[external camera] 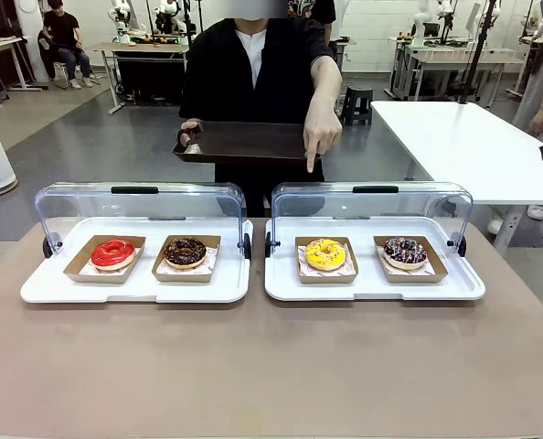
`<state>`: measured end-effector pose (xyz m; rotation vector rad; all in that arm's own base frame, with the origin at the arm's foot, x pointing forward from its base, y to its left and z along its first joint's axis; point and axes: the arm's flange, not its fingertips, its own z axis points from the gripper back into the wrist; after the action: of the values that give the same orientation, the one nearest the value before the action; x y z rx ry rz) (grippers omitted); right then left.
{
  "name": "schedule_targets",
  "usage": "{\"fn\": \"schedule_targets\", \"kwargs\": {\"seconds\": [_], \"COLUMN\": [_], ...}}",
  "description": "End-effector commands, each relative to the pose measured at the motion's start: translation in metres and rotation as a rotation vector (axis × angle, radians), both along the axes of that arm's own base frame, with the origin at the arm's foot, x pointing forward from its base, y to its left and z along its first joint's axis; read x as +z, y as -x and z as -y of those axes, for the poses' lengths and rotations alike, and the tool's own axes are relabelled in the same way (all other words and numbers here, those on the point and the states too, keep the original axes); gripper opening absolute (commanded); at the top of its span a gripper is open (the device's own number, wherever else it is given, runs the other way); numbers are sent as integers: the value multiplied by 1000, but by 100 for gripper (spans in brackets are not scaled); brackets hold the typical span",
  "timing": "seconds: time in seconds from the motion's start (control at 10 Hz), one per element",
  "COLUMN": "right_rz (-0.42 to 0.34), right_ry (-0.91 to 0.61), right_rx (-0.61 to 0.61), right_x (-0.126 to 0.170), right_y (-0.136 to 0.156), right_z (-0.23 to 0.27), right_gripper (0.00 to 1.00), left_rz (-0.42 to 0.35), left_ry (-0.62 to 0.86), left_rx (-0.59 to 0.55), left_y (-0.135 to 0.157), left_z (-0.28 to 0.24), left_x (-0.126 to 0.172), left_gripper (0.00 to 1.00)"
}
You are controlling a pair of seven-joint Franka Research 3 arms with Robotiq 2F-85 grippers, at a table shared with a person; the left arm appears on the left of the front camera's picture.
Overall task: Provide the desired donut to the person.
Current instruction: Pick up and lift the Paper togo box containing the Donut pointed at by the person.
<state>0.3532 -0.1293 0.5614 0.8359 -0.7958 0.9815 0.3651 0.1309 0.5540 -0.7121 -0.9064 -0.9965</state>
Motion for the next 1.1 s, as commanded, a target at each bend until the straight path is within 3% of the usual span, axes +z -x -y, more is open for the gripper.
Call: {"fn": "schedule_targets", "kwargs": {"seconds": [0.0,0.4,0.6,0.8,1.0], "right_rz": [-6,-81,-146,-218,-199], "right_ry": [81,391,626,816,879], "right_rx": [74,242,335,423,425], "right_x": [29,90,68,21,-13], "right_y": [-9,-56,-73,-90,-100], "right_z": [-23,-148,-221,-277,-307], "right_gripper": [100,100,100,100,100], "left_rz": [0,0,0,0,0], "left_ry": [7,7,7,7,7], "left_rx": [0,0,0,0,0], "left_y": [0,0,0,0,0], "left_z": [0,0,0,0,0], "left_x": [2,2,2,2,2], "left_gripper": [100,100,100,100,100]}}
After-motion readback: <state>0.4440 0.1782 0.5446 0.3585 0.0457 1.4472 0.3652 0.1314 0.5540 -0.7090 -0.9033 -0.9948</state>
